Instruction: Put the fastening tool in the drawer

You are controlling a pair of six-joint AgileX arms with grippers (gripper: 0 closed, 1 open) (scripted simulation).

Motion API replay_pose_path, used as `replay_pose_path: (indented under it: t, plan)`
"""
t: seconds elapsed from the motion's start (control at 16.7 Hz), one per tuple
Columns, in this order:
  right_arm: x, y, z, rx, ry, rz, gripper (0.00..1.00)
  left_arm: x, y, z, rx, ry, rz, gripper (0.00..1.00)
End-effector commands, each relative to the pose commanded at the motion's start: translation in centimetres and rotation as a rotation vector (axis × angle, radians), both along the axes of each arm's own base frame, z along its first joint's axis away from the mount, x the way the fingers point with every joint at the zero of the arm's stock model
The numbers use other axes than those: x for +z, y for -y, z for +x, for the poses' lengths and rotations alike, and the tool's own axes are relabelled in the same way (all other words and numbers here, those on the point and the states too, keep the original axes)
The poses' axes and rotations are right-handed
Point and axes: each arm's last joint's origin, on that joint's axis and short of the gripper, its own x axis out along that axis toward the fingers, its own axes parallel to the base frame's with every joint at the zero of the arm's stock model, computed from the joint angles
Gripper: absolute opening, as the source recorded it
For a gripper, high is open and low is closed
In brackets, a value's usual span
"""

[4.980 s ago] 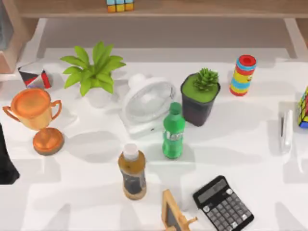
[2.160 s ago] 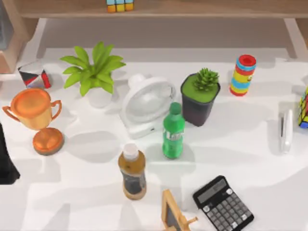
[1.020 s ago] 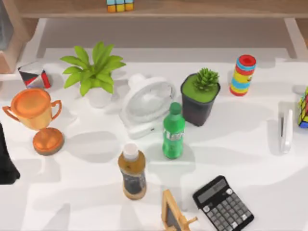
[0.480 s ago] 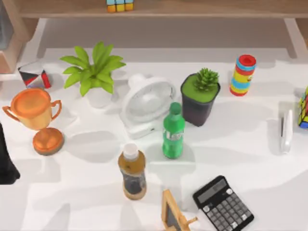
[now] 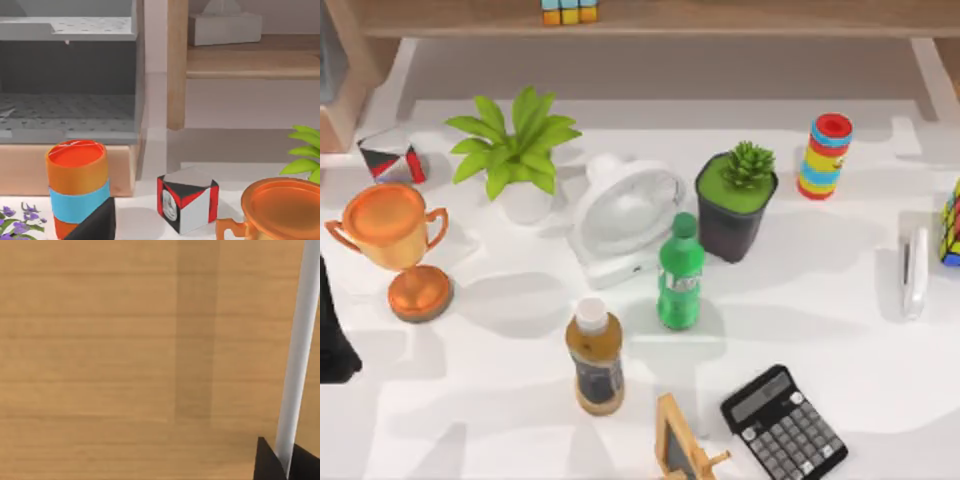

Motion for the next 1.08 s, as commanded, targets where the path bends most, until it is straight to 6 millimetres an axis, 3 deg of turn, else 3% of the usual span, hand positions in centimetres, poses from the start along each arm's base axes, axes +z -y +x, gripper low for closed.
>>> replay_pose_path:
  t: [0.3,0.72,1.08]
  plan:
    - [-0.1,0.0,-0.3,-0.003,-0.002,0.002,0.00,0.0,0.0,0.0,0.000,0.000,0.000,1.00]
    - [-0.2,-0.2,-5.9,0.002,-0.005,0.003,0.00,0.0,0.0,0.0,0.000,0.000,0.000,1.00]
    - [-0.2,-0.1,-6.5,0.000,-0.003,0.003,0.00,0.0,0.0,0.0,0.000,0.000,0.000,1.00]
